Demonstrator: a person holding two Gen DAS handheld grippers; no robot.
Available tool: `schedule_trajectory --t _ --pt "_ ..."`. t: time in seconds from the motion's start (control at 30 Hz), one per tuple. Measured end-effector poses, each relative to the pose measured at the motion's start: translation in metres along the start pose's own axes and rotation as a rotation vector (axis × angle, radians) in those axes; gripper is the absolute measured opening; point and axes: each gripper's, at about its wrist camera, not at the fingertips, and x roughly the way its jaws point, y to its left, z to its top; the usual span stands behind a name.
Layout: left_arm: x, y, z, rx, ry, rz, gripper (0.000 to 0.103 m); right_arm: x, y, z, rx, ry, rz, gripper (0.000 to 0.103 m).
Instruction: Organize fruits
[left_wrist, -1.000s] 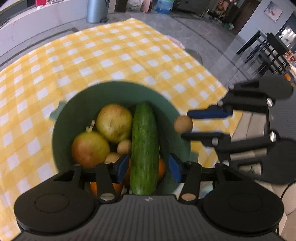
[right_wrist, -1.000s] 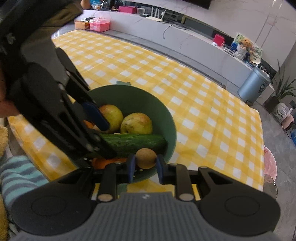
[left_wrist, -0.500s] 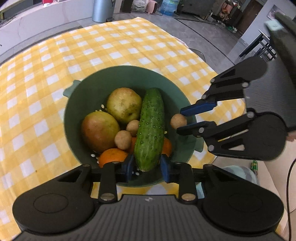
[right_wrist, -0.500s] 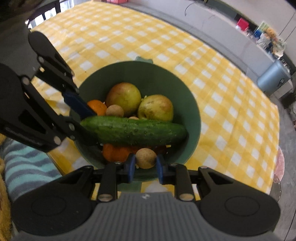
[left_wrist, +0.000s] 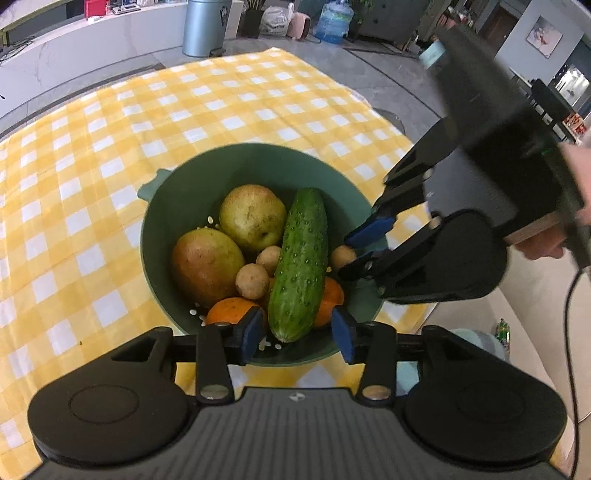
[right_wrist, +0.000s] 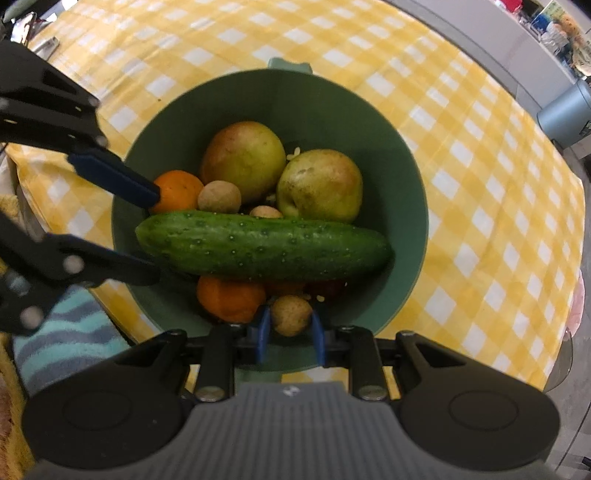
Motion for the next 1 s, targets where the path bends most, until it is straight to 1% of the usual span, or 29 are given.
schedule_trajectory --t 0.1,0.3,0.37,0.47,0.5,0.53,0.6,0.67,0.73,0.8,0.87,0.93,0.97,1.0 --pt "-0.006 0.0 -0.001 0.003 -0.012 0.009 0.053 0.007 0.001 0.004 -0.02 0.03 0.004 0.021" --pt "-0.015 0.005 -0.003 0.004 -0.02 0.045 0.053 0.014 0.0 0.005 -0.026 0.049 0.003 0.021" --pt "-0.02 0.005 -0.005 0.005 -0.033 0.075 0.053 0.016 0.005 0.009 -0.03 0.048 0.001 0.021" --pt "-0.033 0.001 -0.007 0.021 -0.064 0.117 0.053 0.006 0.007 0.009 -0.032 0.04 -0.009 0.022" --pt "-0.039 -0.001 -0.008 0.027 -0.078 0.13 0.053 0.0 0.009 0.009 -0.035 0.032 -0.016 0.023" --pt "-0.045 -0.003 -0.009 0.032 -0.092 0.142 0.053 -0.008 0.011 0.008 -0.037 0.019 -0.025 0.029" --pt "-0.061 -0.008 -0.01 0.035 -0.128 0.177 0.053 -0.026 0.016 0.007 -0.035 -0.023 -0.045 0.036" --pt "-0.078 -0.014 -0.011 0.034 -0.164 0.22 0.053 -0.051 0.022 0.006 -0.028 -0.082 -0.069 0.036" --pt "-0.097 -0.022 -0.014 0.042 -0.211 0.266 0.054 -0.079 0.031 0.002 -0.018 -0.159 -0.095 0.045" --pt "-0.117 -0.033 -0.019 0.049 -0.266 0.33 0.061 -0.107 0.039 -0.005 0.003 -0.249 -0.117 0.049" --pt "-0.137 -0.044 -0.026 0.06 -0.33 0.382 0.075 -0.133 0.049 -0.016 0.03 -0.339 -0.131 0.054" --pt "-0.155 -0.057 -0.036 0.064 -0.4 0.426 0.081 -0.155 0.06 -0.027 0.056 -0.423 -0.149 0.065" --pt "-0.162 -0.062 -0.04 0.06 -0.428 0.443 0.084 -0.165 0.066 -0.033 0.065 -0.463 -0.159 0.066" --pt "-0.168 -0.067 -0.044 0.054 -0.446 0.458 0.085 -0.173 0.073 -0.04 0.077 -0.502 -0.166 0.068"
